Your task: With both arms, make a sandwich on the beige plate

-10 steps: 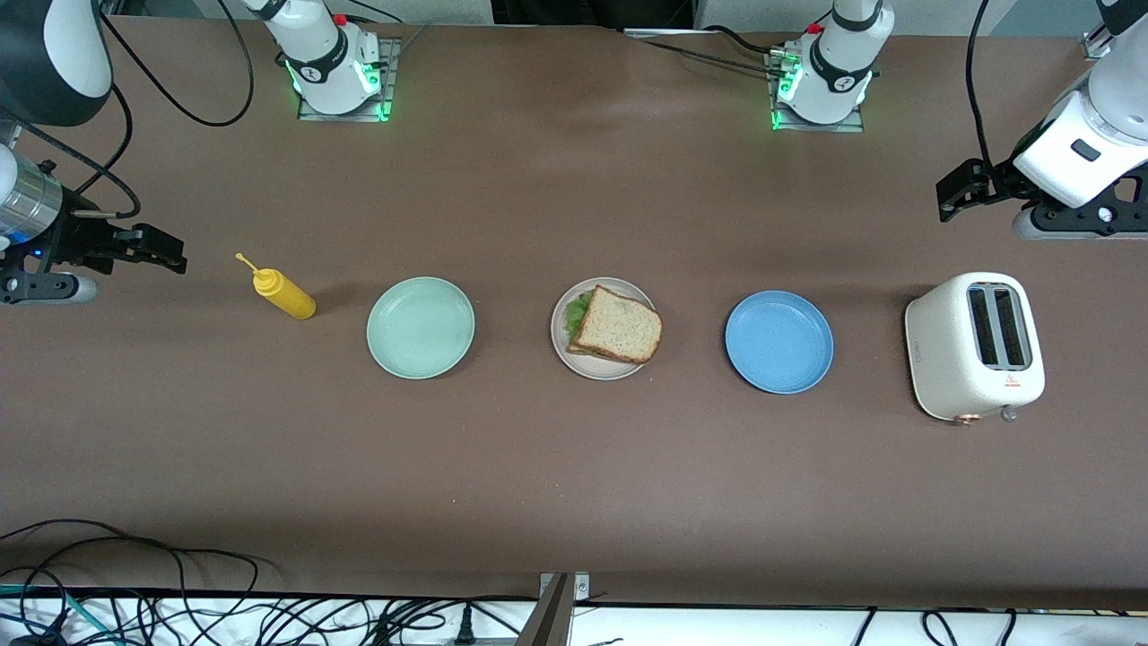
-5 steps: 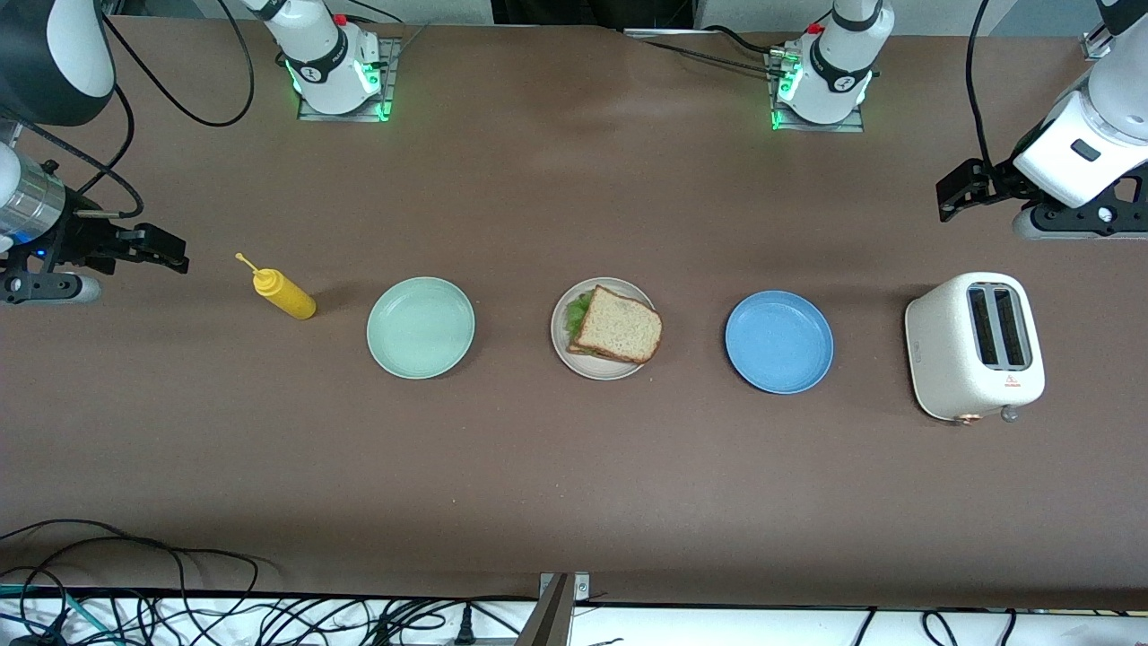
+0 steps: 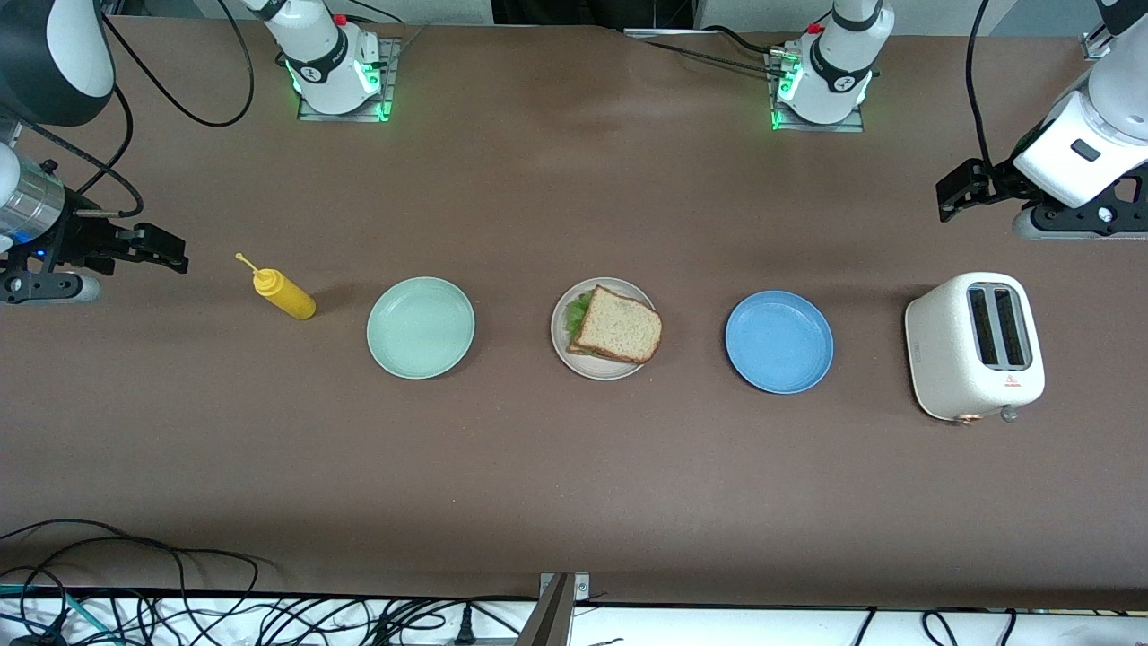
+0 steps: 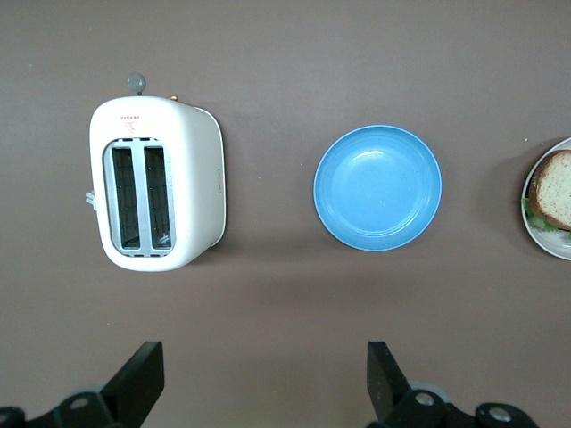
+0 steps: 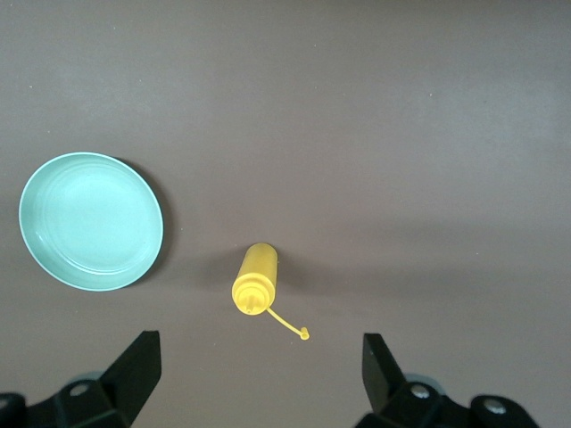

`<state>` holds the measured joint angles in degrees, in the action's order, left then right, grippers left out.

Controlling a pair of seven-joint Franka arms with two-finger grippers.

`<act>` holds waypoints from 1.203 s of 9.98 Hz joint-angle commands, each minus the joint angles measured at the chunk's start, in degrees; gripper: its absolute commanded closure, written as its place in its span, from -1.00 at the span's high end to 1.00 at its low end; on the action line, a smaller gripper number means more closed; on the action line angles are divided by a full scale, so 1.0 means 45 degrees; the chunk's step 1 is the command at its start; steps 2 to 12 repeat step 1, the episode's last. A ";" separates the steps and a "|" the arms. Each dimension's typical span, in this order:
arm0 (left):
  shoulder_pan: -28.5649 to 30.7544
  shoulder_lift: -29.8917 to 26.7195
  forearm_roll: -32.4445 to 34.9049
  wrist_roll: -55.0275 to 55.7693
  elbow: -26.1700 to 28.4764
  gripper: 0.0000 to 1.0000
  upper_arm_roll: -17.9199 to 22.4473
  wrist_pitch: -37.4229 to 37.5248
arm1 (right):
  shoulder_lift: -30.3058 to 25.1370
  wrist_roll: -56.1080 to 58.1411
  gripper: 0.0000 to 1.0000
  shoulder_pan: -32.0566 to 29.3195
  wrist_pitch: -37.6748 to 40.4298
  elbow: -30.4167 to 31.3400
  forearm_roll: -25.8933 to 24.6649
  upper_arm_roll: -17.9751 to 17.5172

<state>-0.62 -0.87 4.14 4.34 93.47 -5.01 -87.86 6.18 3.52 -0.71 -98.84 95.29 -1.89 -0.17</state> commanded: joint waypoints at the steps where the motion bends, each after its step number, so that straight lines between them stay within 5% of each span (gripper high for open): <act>1: 0.0022 0.0018 -0.0237 0.0129 -0.0244 1.00 -0.0040 0.0227 | -0.0065 0.0215 1.00 -0.0193 -0.0107 -0.0023 -0.0205 -0.0137; 12: 0.0022 0.0018 -0.0237 0.0129 -0.0244 1.00 -0.0040 0.0227 | -0.0065 0.0215 1.00 -0.0193 -0.0107 -0.0023 -0.0205 -0.0137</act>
